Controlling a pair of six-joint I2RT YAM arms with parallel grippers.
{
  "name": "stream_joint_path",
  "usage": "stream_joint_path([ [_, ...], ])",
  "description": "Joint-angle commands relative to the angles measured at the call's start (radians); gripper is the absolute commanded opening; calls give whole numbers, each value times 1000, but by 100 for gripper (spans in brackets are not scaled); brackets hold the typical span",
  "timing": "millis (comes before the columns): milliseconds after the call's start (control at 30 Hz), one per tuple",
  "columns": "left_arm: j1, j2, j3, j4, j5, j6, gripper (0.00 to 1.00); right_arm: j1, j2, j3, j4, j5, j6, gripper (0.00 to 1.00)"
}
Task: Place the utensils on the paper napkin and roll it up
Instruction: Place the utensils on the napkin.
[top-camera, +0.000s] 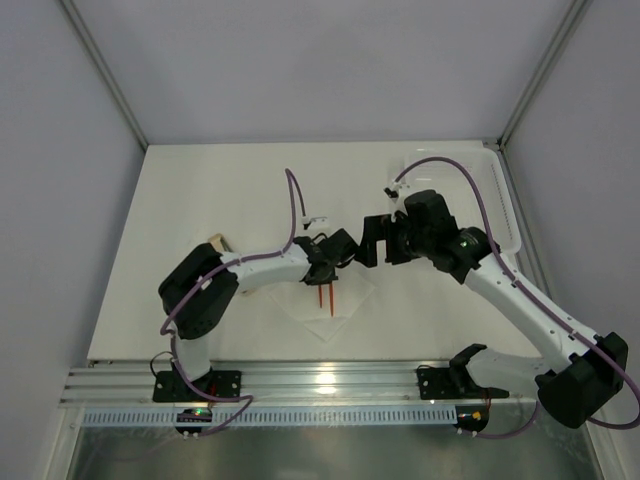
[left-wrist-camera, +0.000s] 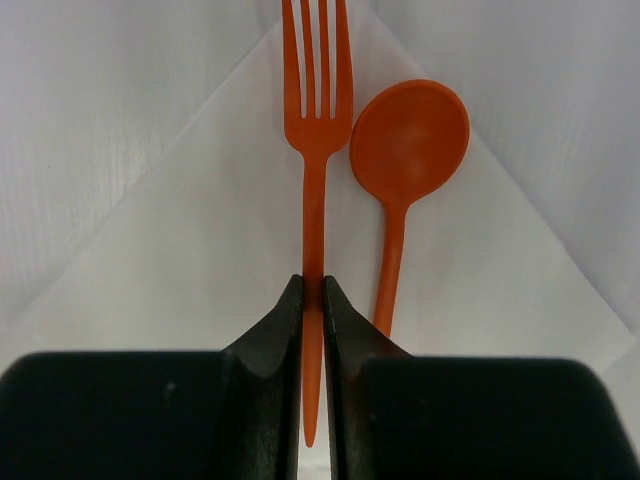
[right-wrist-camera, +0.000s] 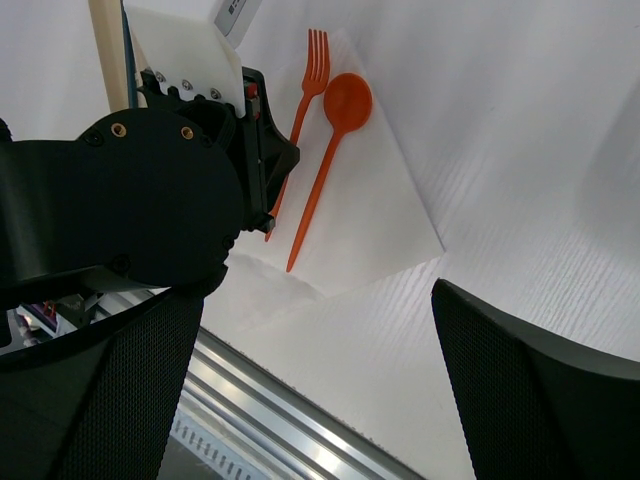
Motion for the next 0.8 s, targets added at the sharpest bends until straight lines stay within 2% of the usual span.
stream_joint_path([
  [0,-36,-29,-1,19,-46,-27,0,0,-23,2,51,18,8,99],
  [767,-96,-30,-3,-24,-76,-93,0,0,-34,-7,54,13,0,99],
])
